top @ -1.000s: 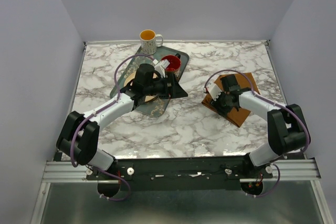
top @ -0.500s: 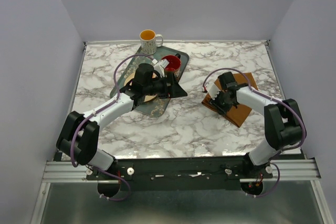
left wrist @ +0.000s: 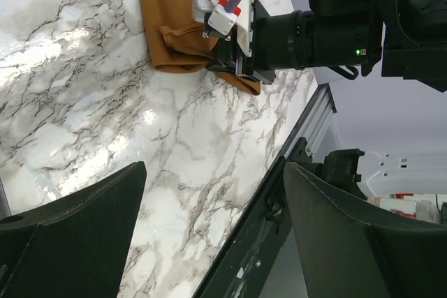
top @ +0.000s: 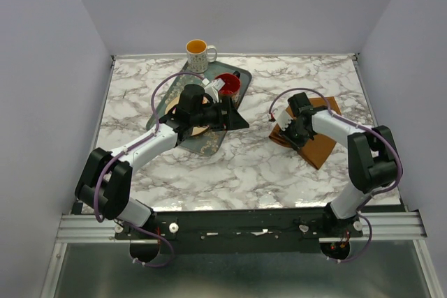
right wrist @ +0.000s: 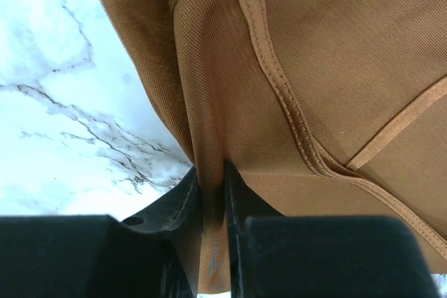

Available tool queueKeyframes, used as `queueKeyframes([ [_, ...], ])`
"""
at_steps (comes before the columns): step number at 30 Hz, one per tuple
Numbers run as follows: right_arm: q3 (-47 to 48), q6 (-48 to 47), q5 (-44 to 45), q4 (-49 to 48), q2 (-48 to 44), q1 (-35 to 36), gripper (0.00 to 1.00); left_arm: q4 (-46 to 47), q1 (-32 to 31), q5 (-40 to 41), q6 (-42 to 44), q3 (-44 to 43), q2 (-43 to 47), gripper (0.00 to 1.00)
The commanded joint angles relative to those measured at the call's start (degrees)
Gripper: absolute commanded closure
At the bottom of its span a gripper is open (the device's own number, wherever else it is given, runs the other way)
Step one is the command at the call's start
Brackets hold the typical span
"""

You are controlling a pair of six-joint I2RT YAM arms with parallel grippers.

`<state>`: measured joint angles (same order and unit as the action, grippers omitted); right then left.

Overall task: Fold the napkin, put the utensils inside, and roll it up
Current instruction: Roll the napkin with the utensil

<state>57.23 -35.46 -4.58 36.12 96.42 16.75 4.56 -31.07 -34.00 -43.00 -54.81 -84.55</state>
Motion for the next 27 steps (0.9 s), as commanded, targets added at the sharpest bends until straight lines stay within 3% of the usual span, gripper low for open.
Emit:
queueKeyframes([
  [1,-1.25,2.15,1.06,3.52,2.72,-0.41,0.8,-0.42,0.39,0.42,1.08,0.49,-0.79,0.11],
  [7,0.16,3.82,-0.6,4.4,3.77,-0.41,0.92,-1.65,0.4,0.6,1.69,-0.21,-2.1,0.11],
  [11,0.95,4.79,-7.0,4.31,4.13,-0.32,0.99,-1.92,0.4,0.43,1.17,-0.74,-3.95,0.12],
  [18,2.62,5.49,-16.42,4.66,3.86,-0.84,0.99,-0.51,-0.74,0.42,-4.97,-1.35,-8.08,0.18],
  [27,5.52,3.73,-21.79,8.0,6.05,-2.25,1.0,-4.38,-6.89,7.27,-7.27,-8.81,-15.02,0.24],
])
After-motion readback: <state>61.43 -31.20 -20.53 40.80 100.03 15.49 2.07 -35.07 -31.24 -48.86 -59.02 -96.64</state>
